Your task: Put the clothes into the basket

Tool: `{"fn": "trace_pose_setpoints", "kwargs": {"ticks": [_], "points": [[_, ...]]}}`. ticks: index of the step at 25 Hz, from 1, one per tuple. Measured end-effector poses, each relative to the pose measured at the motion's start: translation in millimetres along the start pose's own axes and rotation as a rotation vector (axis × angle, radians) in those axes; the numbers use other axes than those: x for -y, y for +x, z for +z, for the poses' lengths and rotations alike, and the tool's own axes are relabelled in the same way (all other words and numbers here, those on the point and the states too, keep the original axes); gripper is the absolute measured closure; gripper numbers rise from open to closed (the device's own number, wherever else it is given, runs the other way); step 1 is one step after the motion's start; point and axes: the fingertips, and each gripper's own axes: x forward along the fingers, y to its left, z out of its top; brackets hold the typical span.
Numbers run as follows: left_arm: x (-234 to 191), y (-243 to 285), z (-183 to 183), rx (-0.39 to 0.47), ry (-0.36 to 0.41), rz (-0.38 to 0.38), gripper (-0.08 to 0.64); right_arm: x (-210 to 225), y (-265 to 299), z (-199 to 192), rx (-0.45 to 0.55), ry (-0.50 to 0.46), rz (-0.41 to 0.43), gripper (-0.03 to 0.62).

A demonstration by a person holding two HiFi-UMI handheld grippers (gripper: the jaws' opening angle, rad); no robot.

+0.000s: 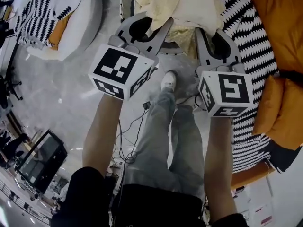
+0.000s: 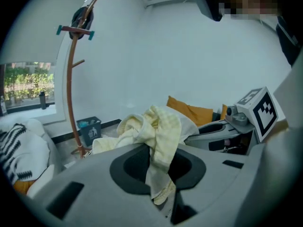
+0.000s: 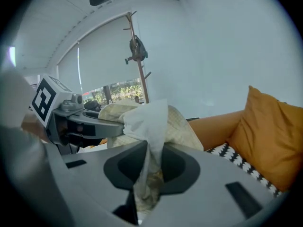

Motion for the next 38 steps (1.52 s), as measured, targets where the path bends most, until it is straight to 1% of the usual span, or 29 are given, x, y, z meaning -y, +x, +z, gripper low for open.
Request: {"fn": "trace_pose_setpoints", "kwargs": {"ticks": [2,4,7,11,13,14,16,18,20,23,24,25,26,27,29,33,36,38], "points": [[-27,-9,-15,-0.021,-0.041,0.039,0.497,-20,25,-4,-0.025,-0.006,0.034,0.522],[-51,-11,-35,-0.06,-0.079,0.075,0.497,-35,49,-15,-0.061,-0.007,0.065,0.522],[-74,-2,-68,-0.128,-0.13,0.117,0.495,-44,79,-38,-0.122,-0.007,0.094,0.522],[-90,9,-100,-0.156,-0.21,0.125,0.495,-47,105,-66,-0.184,0.034,0.115,0.522],[-97,13,-117,-0.206,-0.242,0.139,0.481,-47,114,-82,-0.236,0.037,0.115,0.516],[-100,16,-127,-0.24,-0.258,0.151,0.457,-47,118,-91,-0.273,0.033,0.11,0.493],[-103,22,-144,-0.296,-0.283,0.171,0.405,-42,121,-107,-0.328,0.041,0.097,0.392],[-102,25,-152,-0.31,-0.284,0.187,0.405,-37,117,-114,-0.336,0.076,0.084,0.382],[-99,26,-157,-0.311,-0.295,0.197,0.405,-34,109,-118,-0.334,0.102,0.081,0.382],[-86,34,-154,-0.293,-0.323,0.177,0.408,-20,97,-125,-0.34,0.132,0.058,0.391],[-82,37,-152,-0.284,-0.319,0.171,0.421,-13,93,-127,-0.337,0.146,0.042,0.409],[-78,40,-149,-0.275,-0.313,0.171,0.453,-6,89,-128,-0.332,0.16,0.025,0.429],[-76,42,-147,-0.266,-0.308,0.174,0.503,1,84,-129,-0.325,0.174,0.005,0.459],[-73,44,-145,-0.261,-0.306,0.175,0.526,8,79,-130,-0.319,0.19,-0.015,0.499],[-64,46,-141,-0.258,-0.306,0.164,0.541,19,67,-131,-0.306,0.228,-0.05,0.533],[-34,52,-127,-0.227,-0.345,0.089,0.551,34,38,-132,-0.271,0.285,-0.094,0.556],[0,64,-115,-0.207,-0.326,0.03,0.551,46,13,-133,-0.227,0.332,-0.121,0.567],[29,71,-108,-0.199,-0.323,-0.024,0.551,54,-8,-134,-0.19,0.367,-0.138,0.57]]}}
